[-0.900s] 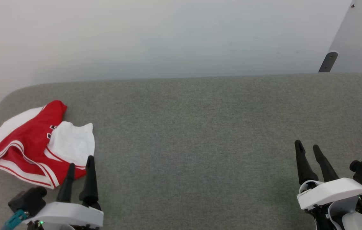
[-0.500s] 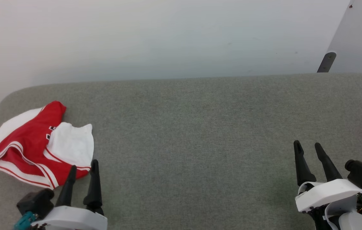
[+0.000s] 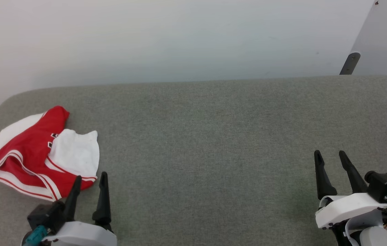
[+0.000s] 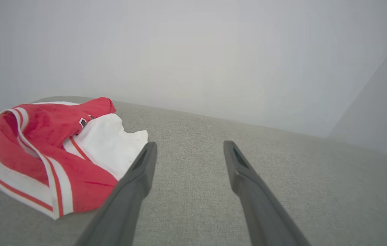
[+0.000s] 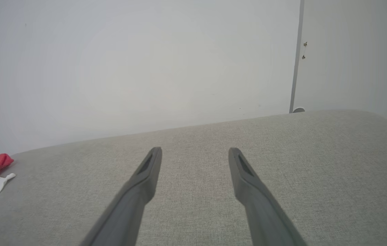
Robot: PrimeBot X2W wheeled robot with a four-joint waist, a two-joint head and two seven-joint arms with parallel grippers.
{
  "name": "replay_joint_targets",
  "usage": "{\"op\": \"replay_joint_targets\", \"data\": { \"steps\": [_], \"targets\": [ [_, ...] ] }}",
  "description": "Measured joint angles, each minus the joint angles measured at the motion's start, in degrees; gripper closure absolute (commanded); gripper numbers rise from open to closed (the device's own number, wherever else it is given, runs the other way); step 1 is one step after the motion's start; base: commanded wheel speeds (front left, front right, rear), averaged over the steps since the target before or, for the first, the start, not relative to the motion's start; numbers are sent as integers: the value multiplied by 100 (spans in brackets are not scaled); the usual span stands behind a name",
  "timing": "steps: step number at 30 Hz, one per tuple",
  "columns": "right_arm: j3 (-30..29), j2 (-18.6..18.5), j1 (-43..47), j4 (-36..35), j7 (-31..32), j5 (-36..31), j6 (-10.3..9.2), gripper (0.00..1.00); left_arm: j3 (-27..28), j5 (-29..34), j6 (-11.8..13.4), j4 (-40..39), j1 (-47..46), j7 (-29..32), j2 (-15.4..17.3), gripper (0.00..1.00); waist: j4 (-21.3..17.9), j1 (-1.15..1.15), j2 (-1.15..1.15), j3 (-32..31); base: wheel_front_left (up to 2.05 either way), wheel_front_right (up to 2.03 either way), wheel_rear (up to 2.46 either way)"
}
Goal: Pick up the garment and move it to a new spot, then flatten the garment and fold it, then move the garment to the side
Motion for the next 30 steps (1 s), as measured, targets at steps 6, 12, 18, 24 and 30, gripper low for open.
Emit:
{"op": "replay_joint_targets", "data": {
  "steps": [6, 12, 18, 24, 30],
  "targets": [
    [-42, 11, -15, 1, -75, -296, 0, 0, -1, 259, 20, 26, -4, -77, 19, 0, 0, 0, 0, 0, 0, 0, 0],
    [-160, 24, -52, -9, -147, -517, 0, 0, -11, 497, -5, 73, -4, -151, 36, 0, 6, 0, 0, -20, 0, 0, 0],
    [-199, 32, -59, -8, -221, -555, 0, 0, -13, 757, -30, 98, -7, -219, 47, 0, 10, 0, 0, -2, 0, 0, 0],
    [-223, 34, -68, -25, -290, -784, 0, 0, 9, 935, -60, 138, -14, -281, 49, 0, 12, 0, 0, 34, 0, 0, 0],
    [-250, 34, -83, -32, -345, -845, 0, 0, 73, 992, -101, 162, -44, -348, 34, 0, 28, 0, 0, 52, 0, 0, 0]
  ]
}}
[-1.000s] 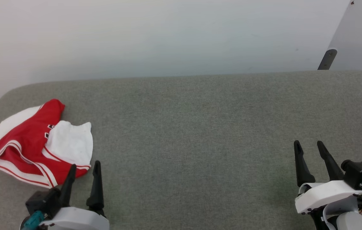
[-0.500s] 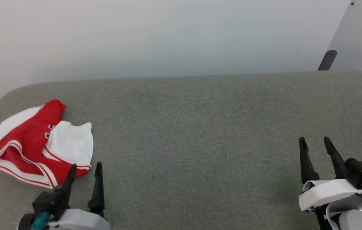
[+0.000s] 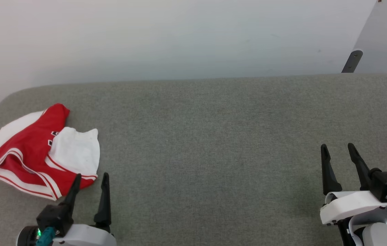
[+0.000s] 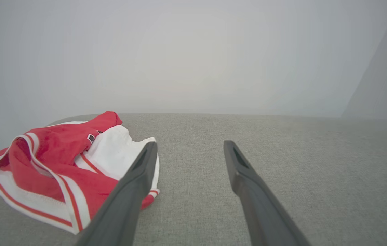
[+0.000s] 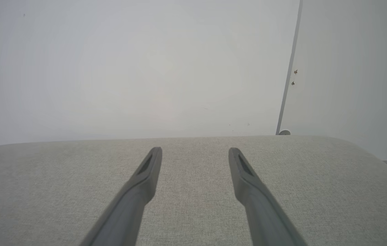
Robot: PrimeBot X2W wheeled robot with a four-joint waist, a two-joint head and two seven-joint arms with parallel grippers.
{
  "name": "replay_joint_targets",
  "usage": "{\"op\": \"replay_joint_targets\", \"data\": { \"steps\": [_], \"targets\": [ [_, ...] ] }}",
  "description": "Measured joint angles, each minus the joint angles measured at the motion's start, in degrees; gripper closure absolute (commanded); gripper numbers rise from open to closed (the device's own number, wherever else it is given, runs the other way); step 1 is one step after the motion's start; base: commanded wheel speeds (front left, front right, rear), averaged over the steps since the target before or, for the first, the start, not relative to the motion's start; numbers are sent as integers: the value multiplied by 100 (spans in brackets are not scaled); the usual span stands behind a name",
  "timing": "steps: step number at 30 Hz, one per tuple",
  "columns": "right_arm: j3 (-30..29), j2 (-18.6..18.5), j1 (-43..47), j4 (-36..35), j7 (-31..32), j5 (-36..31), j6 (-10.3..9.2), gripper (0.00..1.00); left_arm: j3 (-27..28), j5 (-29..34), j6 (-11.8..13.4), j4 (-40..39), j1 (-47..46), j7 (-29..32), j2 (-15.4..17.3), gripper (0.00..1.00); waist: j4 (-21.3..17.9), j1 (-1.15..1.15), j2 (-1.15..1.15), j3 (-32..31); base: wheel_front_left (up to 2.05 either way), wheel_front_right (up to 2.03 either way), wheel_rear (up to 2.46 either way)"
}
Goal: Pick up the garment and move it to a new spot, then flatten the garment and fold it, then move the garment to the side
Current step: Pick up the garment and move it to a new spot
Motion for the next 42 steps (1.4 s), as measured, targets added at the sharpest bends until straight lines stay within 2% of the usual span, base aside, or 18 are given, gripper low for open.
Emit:
{"op": "replay_joint_targets", "data": {
  "steps": [10, 21, 28, 35, 42],
  "targets": [
    [-38, 1, -20, -4, -85, -102, 1, 0, -87, 267, -41, 180, -93, -94, -4, 0, 110, 0, 0, 8, 0, 0, 0],
    [-15, -37, 115, 58, -98, 104, 1, 0, -69, 158, -56, 321, -121, -94, -46, 0, 616, 0, 0, -115, 0, 0, 0],
    [502, -32, 240, 247, -99, 246, 1, 0, -54, 172, -55, 390, -4, -96, -125, 0, 1203, 0, 0, -231, 0, 0, 0],
    [953, -10, 264, 434, -99, 455, 1, 0, 14, 204, -38, 420, 164, -94, -192, 0, 2027, 0, 0, -343, 0, 0, 0],
    [1987, 11, -553, 853, -99, 743, 2, 0, 500, -55, 268, -103, 547, -96, -269, 0, 2768, 0, 0, -332, 0, 0, 0]
  ]
}}
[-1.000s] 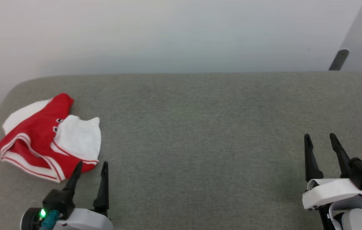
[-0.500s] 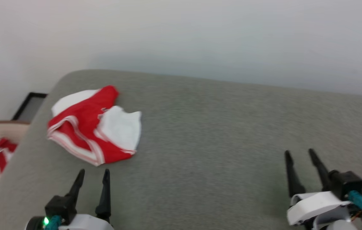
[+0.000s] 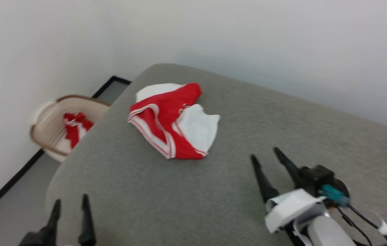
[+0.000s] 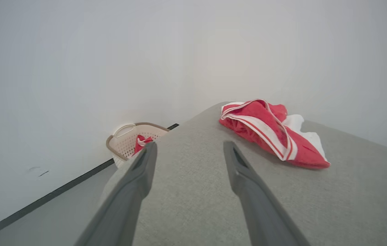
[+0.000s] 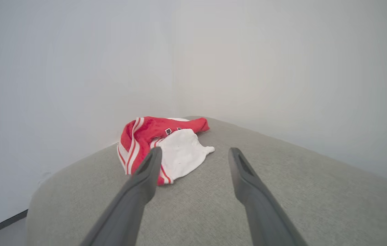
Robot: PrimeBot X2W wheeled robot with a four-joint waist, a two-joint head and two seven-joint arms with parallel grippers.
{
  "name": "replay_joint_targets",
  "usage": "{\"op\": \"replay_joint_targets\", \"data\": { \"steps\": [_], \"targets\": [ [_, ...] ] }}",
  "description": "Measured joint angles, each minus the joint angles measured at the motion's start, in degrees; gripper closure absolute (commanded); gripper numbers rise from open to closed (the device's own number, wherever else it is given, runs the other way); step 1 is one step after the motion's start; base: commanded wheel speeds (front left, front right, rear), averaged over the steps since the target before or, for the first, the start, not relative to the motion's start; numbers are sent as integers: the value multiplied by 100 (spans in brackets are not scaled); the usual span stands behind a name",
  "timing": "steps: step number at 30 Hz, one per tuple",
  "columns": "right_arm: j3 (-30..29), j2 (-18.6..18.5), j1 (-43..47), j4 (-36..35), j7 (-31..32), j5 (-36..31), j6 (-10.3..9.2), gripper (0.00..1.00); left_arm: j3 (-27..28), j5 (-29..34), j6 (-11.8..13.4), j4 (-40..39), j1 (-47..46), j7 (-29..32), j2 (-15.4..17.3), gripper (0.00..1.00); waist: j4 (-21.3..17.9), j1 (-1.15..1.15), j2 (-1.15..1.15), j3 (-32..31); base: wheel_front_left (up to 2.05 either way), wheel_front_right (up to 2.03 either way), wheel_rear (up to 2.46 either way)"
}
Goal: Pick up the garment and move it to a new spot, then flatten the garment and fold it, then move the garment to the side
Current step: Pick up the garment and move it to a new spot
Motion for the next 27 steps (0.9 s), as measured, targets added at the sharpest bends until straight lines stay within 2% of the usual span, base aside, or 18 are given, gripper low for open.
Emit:
{"op": "replay_joint_targets", "data": {
  "steps": [5, 10, 14, 16, 19, 22, 27],
  "targets": [
    [550, 12, -432, 285, 0, 270, 0, 0, 86, -253, 200, -330, 242, 0, -19, 0, 294, 0, 0, 144, 0, 0, 0],
    [681, -11, -471, 396, 0, 353, 0, 0, -229, -476, 449, -500, 342, 0, -43, 0, 397, 0, 0, 262, 0, 0, 0],
    [723, -31, -475, 377, 0, 389, 0, 0, -379, -539, 501, -534, 405, 0, -42, 0, 387, 0, 0, 260, 0, 0, 0],
    [632, -34, -467, 348, 0, 393, 0, 0, -446, -468, 422, -453, 373, 0, -41, 0, 361, 0, 0, 245, 0, 0, 0],
    [398, -38, -319, 249, 0, 361, 0, 0, -577, -298, 166, -215, 132, 0, -40, 0, 301, 0, 0, 190, 0, 0, 0],
    [169, -45, 66, 142, 0, 259, 0, 0, -808, -129, -83, 148, -263, 0, 101, 0, 208, 0, 0, 115, 0, 0, 0],
    [465, -85, 75, 11, 0, 30, 1, 0, -835, -264, -255, 563, -1001, 1, 457, 0, -91, 0, 0, 13, 0, 0, 0]
  ]
}}
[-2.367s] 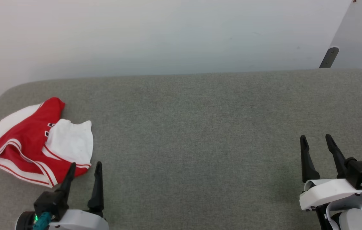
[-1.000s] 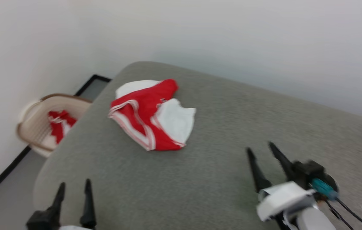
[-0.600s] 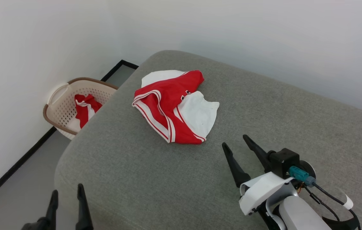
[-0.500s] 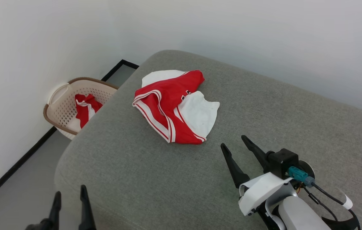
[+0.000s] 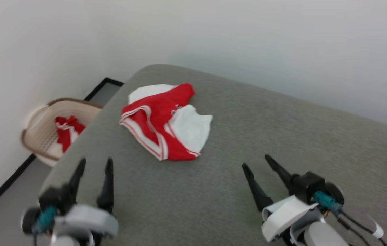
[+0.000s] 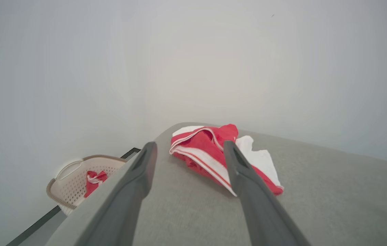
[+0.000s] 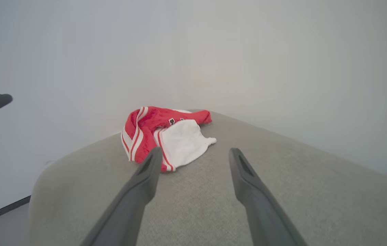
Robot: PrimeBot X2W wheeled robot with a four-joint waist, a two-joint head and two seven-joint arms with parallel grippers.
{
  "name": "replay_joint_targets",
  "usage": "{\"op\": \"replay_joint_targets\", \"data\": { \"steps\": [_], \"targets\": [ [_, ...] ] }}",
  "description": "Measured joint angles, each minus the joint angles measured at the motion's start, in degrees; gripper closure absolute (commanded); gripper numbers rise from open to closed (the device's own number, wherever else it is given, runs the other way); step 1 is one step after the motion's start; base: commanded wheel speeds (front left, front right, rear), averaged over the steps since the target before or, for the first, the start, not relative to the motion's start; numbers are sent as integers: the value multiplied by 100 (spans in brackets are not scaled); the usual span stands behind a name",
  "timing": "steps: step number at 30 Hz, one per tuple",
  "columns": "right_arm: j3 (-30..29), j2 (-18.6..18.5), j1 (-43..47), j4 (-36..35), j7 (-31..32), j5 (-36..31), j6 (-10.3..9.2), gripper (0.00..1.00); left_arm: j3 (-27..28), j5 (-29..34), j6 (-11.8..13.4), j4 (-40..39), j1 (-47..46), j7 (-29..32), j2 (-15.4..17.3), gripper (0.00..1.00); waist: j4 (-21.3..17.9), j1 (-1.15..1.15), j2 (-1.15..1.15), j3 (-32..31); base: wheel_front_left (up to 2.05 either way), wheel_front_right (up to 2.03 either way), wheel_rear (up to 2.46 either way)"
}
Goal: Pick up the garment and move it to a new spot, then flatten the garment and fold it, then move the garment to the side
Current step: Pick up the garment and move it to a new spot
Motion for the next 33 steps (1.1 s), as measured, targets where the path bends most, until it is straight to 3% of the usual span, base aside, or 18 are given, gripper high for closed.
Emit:
{"op": "replay_joint_targets", "data": {
  "steps": [4, 8, 11, 16, 22, 29, 33],
  "targets": [
    [-25, -49, -224, -77, -1, -37, 0, 0, -129, -332, -53, 581, -835, 136, 383, 0, -345, 0, 0, -4, 0, 0, 0],
    [-3, 13, -424, -190, 0, -33, 0, 0, -400, -622, -69, 1085, -1708, 347, 1002, 0, -752, 0, 0, 86, 0, 0, 0],
    [44, 55, -559, -287, 0, -1, 0, 0, -907, -933, -86, 1466, -2184, 683, 1550, 0, -1106, 0, 0, 214, 0, 0, 0],
    [137, 76, -612, -422, -1, 248, 1, 0, -1583, -2298, -87, 1986, -2592, 1853, 2383, 0, -1825, 0, 0, 500, 0, 0, 0],
    [185, 74, -481, -575, 0, 486, 0, 0, -2268, -3486, -86, 2253, -2703, 3194, 3328, 0, -2709, 0, 0, 827, 0, 0, 0],
    [218, 76, -458, -753, 0, 509, 0, 0, -2721, -3774, -87, 2721, -2885, 4040, 3912, 0, -3467, 0, 0, 1184, 0, 0, 0],
    [292, 75, -493, -814, 0, 519, 0, 0, -2884, -3696, -87, 3166, -3042, 4194, 3984, 0, -3691, 0, 0, 1467, 0, 0, 0]
  ]
}}
